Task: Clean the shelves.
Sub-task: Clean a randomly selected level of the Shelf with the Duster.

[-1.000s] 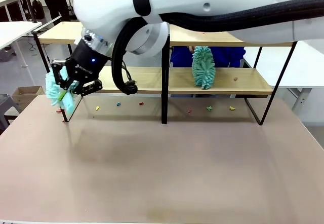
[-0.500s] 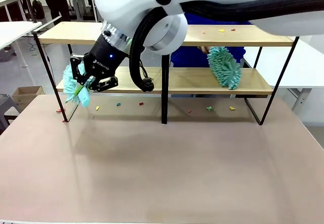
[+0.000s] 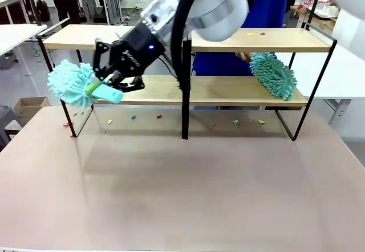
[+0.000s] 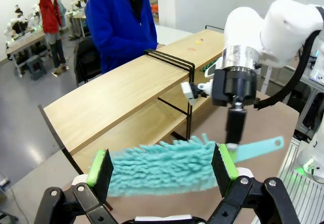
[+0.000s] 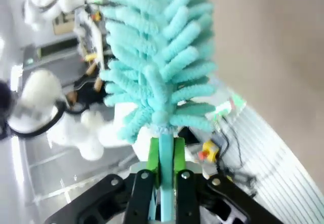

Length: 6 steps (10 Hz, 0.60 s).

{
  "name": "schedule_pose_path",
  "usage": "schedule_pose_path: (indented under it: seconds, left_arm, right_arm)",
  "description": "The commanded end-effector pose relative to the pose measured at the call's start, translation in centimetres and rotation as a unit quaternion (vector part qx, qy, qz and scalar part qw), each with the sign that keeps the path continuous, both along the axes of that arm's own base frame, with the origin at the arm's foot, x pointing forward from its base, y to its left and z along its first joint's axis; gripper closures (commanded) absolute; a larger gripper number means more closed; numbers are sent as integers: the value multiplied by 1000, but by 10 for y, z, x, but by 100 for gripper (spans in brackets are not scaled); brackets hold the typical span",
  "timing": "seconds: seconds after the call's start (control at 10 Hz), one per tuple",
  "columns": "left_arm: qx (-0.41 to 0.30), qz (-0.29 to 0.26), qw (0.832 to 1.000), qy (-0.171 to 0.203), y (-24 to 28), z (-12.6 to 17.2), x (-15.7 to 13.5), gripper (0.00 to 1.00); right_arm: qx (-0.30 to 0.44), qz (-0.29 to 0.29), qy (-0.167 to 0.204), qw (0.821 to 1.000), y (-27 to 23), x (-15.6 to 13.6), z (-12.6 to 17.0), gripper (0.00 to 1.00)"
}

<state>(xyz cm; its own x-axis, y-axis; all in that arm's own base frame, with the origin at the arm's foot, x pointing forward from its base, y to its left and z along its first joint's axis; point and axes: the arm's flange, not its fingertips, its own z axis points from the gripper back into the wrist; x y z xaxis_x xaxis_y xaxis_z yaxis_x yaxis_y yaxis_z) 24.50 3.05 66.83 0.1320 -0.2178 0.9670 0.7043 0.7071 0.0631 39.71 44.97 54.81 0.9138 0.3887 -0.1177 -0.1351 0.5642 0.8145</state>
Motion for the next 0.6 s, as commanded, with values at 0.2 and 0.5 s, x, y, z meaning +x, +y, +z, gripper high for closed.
schedule_pose_path:
  seconds: [0.2,0.5]
  left_arm:
    - [1,4,1000,2,-2,-2,0,0]
    - [1,4,1000,2,-2,-2,0,0]
  right_arm:
    - [-18,71,-22,997,-117,-53,37,88]
    - [34,8,-135,990,-197,-82,73,88]
